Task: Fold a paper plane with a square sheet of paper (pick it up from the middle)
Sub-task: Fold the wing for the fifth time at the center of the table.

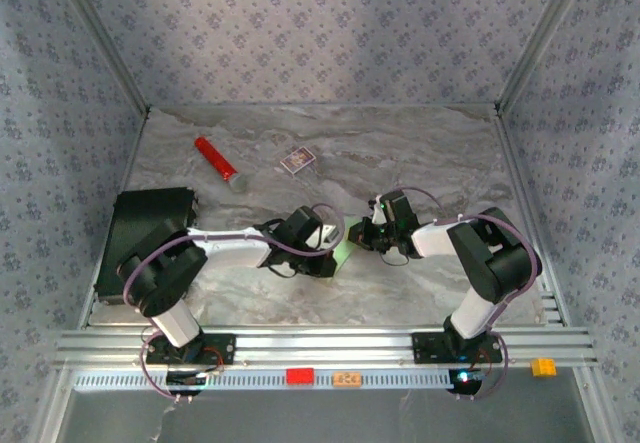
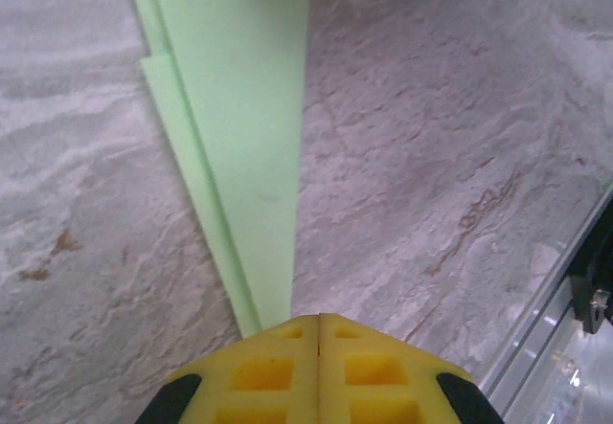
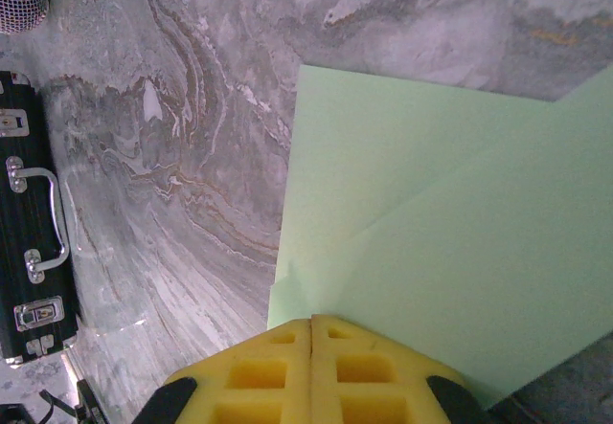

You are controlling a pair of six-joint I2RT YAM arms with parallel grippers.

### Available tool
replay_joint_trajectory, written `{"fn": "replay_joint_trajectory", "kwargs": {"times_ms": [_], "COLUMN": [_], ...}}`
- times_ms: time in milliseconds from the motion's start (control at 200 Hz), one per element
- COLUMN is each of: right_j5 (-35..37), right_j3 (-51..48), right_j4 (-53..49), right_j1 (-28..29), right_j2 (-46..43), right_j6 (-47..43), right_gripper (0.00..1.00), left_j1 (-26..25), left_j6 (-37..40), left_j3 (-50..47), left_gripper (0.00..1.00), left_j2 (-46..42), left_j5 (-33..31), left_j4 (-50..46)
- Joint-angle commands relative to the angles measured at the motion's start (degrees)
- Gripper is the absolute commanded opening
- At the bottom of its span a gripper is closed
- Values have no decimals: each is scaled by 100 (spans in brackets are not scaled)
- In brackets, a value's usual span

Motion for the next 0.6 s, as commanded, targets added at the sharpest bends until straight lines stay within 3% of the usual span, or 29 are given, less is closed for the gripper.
{"fn": "replay_joint_trajectory", "kwargs": {"times_ms": [0, 265, 595], "right_j5": [414, 392, 401], "right_j3": [-191, -184, -201], "right_j4": [-416, -412, -426], "right_j1": [-63, -60, -81], "right_j2": [187, 190, 178], "right_j6": [-1, 6, -21], "right_gripper": [5, 5, 5], "left_j1": [-18, -27, -86], "left_j6": [-116, -229, -62], "left_j3": [328, 513, -389], "left_gripper": [6, 6, 2], "left_j2": [57, 776, 87], "left_j5": [33, 120, 98], "left_j4": [376, 245, -218]}}
